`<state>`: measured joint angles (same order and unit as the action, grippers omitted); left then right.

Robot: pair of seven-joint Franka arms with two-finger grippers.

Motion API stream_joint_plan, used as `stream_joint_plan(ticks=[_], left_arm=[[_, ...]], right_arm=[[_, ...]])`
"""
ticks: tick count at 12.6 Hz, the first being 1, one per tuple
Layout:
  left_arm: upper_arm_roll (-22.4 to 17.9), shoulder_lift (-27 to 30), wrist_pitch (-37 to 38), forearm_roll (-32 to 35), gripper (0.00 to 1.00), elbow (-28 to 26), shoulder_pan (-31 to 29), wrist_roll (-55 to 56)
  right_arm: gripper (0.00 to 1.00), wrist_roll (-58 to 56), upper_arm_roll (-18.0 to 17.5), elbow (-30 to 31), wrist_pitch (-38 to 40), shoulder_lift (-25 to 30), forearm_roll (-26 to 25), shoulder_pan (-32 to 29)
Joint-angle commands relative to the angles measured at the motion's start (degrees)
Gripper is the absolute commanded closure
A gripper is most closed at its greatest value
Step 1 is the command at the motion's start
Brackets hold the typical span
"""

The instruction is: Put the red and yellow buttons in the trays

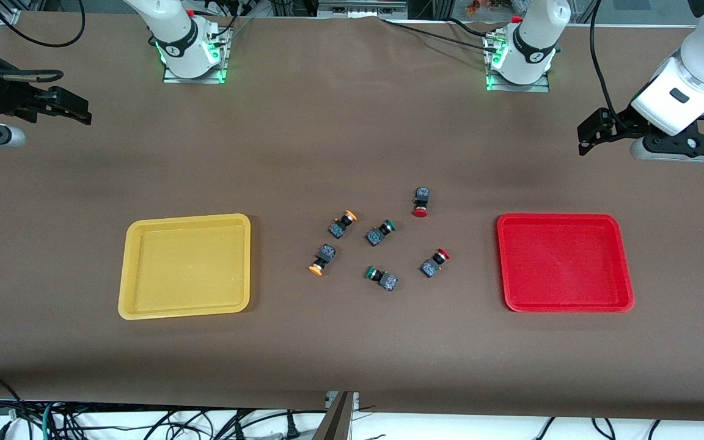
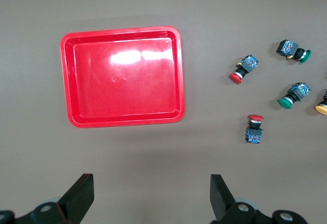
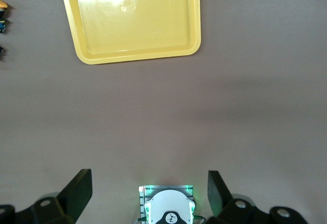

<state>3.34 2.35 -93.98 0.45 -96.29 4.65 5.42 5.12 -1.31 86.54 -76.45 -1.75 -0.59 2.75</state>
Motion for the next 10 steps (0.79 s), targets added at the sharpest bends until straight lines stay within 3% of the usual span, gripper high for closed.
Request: stream_joint_plan(ticks=[1, 10], left_arm=[[0.26, 0.46, 0.99, 1.22, 0.0, 0.49, 0.1, -0.23], [0.17, 0.46, 0.9, 1.3, 0.0, 0.49, 0.1, -0.49]], right_arm=[[0.0, -0.55, -0.27, -1.03, 0.25, -0.27, -0.55, -0.47], [0.0, -0.46, -0.36, -0.94, -1.16, -2.98, -0.55, -0.03]])
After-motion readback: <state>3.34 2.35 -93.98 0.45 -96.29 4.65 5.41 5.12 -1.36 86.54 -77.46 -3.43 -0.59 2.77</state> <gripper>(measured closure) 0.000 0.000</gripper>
